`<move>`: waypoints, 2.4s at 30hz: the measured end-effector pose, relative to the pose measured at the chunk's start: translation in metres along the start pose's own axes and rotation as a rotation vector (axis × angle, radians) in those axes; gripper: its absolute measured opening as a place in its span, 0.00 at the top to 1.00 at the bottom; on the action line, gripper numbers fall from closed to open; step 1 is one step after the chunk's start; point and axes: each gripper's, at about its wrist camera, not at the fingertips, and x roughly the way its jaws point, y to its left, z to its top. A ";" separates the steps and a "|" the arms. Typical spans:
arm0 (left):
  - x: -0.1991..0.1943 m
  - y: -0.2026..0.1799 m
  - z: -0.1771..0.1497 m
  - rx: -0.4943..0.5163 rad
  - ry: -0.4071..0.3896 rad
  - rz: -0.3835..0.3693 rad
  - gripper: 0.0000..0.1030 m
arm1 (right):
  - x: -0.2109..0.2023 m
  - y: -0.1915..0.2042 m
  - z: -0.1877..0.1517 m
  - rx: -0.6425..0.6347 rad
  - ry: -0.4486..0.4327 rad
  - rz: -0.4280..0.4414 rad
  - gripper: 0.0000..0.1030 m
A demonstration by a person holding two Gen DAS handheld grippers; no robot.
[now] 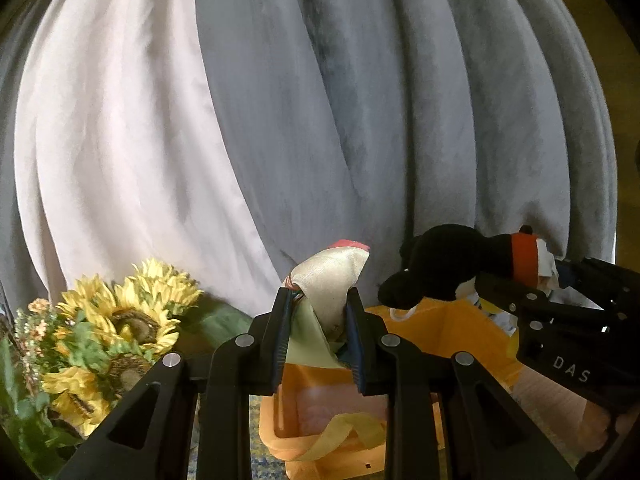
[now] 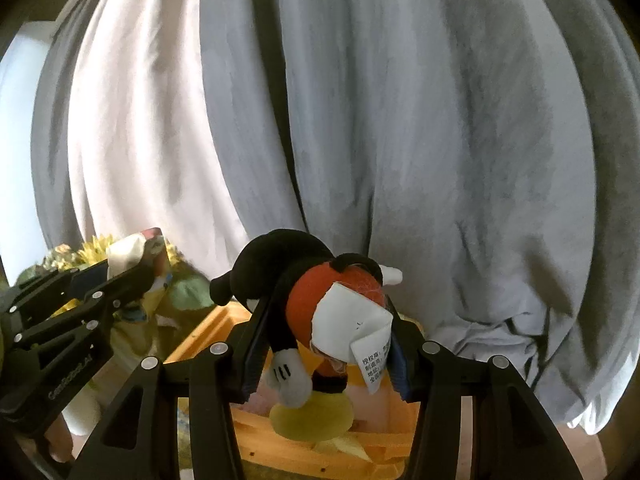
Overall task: Organize soft objects
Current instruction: 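Lift and carry the beige fabric and Mickey plush over the orange crate, then open both tools to drop the fabric and Mickey plush into the crate, then move both tools back toward the remaining items on the runner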
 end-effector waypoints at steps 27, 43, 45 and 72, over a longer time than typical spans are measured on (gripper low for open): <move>0.113 -0.009 -0.044 0.011 0.290 -0.069 0.53 | 0.114 -0.023 -0.045 0.013 0.322 0.048 0.48; 0.073 -0.006 -0.030 -0.016 0.232 -0.074 0.27 | 0.075 -0.027 -0.025 0.025 0.224 -0.050 0.26; 0.061 -0.006 -0.027 -0.020 0.206 -0.067 0.26 | 0.063 -0.026 -0.021 0.031 0.201 -0.061 0.26; -0.073 -0.023 -0.023 -0.009 0.046 -0.021 0.24 | -0.073 -0.019 -0.018 0.047 0.030 -0.106 0.22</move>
